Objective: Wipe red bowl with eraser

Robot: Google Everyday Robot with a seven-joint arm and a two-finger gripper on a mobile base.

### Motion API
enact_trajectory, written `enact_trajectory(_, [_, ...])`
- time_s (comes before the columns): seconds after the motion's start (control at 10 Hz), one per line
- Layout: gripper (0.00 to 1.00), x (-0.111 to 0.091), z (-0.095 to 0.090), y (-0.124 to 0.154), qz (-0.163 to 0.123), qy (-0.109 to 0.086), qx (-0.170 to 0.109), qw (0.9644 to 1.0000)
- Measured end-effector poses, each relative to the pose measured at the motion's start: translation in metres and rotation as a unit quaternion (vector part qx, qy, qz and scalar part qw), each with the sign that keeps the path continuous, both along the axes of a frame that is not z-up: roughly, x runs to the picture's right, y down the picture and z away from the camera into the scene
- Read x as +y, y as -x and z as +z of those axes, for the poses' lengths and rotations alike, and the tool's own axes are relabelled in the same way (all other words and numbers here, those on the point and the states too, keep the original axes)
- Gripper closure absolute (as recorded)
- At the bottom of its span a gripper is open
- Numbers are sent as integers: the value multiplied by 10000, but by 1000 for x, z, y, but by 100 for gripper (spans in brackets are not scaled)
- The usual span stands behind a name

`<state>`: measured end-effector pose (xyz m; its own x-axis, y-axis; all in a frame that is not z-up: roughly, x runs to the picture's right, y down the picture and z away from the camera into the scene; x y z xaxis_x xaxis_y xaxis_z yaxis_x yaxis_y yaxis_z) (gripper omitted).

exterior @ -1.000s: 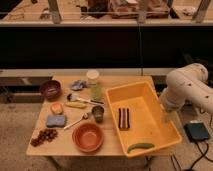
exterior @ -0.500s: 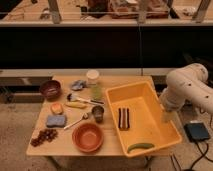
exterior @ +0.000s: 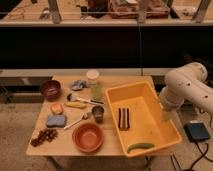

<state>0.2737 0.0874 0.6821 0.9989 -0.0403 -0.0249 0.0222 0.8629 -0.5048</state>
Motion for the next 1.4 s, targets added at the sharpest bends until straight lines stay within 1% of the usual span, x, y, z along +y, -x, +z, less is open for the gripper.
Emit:
enact_trajectory(0.1, [35,-19,1,18,-301,-77,-188,9993])
enact_trajectory(0.2, [35,-29,4,38,-561,-108,-372,9977])
enact_trajectory(0.3, [35,-35,6,56,-773,-135,-521,9956])
enact_trajectory(0.4, [35,-43,11,87,-1121,-167,-758,9907])
enact_trajectory(0.5, [35,-47,16,109,-1401,-177,-885,9860])
enact_trajectory(0.6, [35,-50,18,125,-1577,-193,-978,9824])
enact_trajectory(0.7, [35,-50,19,127,-1629,-179,-982,9816])
enact_trajectory(0.8, [35,-49,18,123,-1623,-159,-948,9820])
enact_trajectory(1.1, [35,-50,19,127,-1664,-180,-1000,9808])
enact_trajectory(1.2, [35,-48,22,131,-1738,-235,-1184,9774])
enact_trajectory(1.3, [35,-45,24,137,-1895,-307,-1488,9701])
enact_trajectory(1.4, [35,-41,26,150,-2276,-434,-2037,9512])
